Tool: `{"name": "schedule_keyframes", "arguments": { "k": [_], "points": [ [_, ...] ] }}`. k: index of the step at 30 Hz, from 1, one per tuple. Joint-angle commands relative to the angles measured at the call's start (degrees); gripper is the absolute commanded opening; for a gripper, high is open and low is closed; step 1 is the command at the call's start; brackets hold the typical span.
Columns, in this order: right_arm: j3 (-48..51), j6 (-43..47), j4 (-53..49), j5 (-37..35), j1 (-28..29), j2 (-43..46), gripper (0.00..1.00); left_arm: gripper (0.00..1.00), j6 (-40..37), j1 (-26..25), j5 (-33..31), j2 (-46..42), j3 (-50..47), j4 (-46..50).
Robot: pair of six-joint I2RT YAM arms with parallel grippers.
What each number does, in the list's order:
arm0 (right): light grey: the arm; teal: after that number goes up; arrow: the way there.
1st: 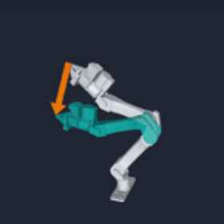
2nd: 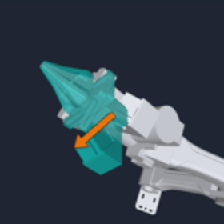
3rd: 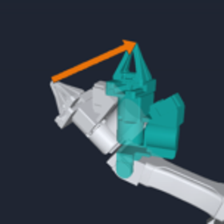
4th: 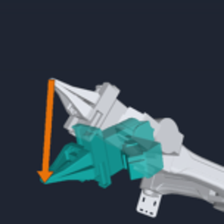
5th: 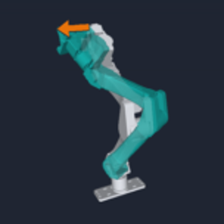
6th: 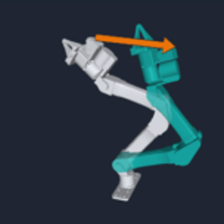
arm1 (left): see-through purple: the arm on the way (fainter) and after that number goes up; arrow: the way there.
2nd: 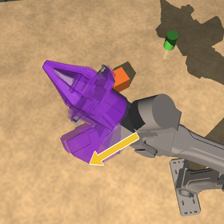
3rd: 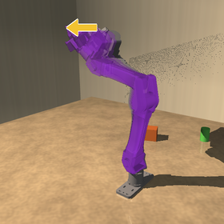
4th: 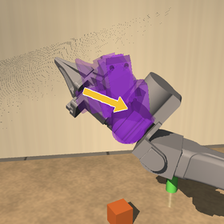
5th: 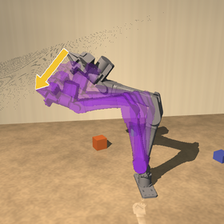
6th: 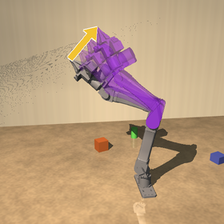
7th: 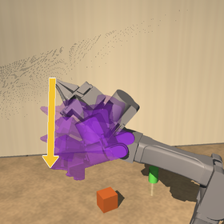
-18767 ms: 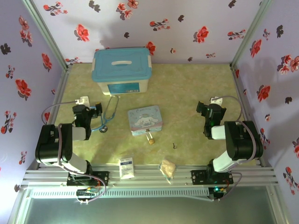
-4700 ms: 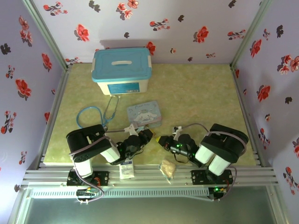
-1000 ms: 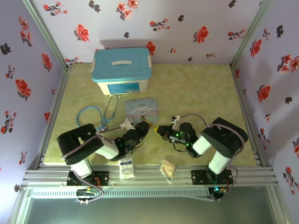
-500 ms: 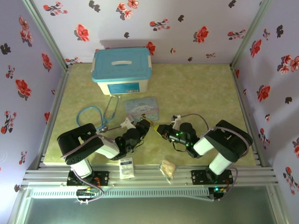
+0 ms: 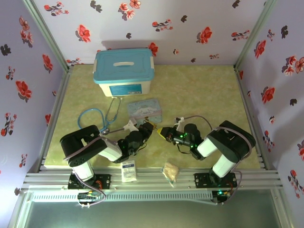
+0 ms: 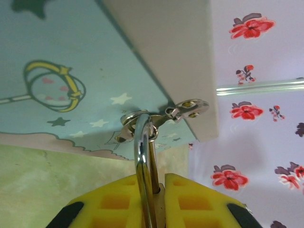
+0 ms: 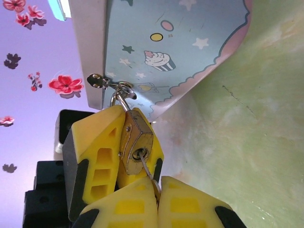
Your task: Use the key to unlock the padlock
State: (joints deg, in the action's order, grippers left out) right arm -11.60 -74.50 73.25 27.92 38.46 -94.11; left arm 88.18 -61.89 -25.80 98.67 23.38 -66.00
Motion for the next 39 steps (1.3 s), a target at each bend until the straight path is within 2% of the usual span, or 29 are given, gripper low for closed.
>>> {"name": "schedule_keyframes", "arguments": {
  "k": [1, 6, 13, 18, 28, 33, 39],
  "points": [
    [-1.89, -3.49, 6.11, 7.25, -1.82, 1.42, 0.0, 0.0, -0.69, -2.5, 11.9, 0.73, 2.62, -5.46],
    [-5.63, -6.95, 6.18, 12.77, -2.16, -4.23, 0.0, 0.0, -0.7, -2.54, 12.6, 1.47, 3.15, -5.74],
    [-5.06, -5.86, 6.11, 13.71, -3.52, -3.98, 0.0, 0.0, -2.47, -2.45, 13.02, 1.87, 3.68, -3.18],
    [-5.09, -1.07, 6.11, 17.05, -7.61, -3.98, 0.0, 0.0, -1.13, -2.15, 14.5, 3.35, 4.02, -5.06],
    [-5.78, 6.05, -0.73, 18.21, -7.34, -0.07, 0.0, 0.0, -1.18, -2.16, 15.65, 3.44, 5.01, -4.53],
    [-8.97, 14.82, -18.68, 16.06, -6.62, 6.21, 0.0, 0.0, -1.48, -2.19, 16.87, 3.48, 5.44, -4.44],
    [-10.22, 18.65, -26.52, 13.25, -6.03, 11.95, 0.0, 0.0, -1.29, -2.18, 17.58, 3.63, 5.69, -4.35]
  ]
}}
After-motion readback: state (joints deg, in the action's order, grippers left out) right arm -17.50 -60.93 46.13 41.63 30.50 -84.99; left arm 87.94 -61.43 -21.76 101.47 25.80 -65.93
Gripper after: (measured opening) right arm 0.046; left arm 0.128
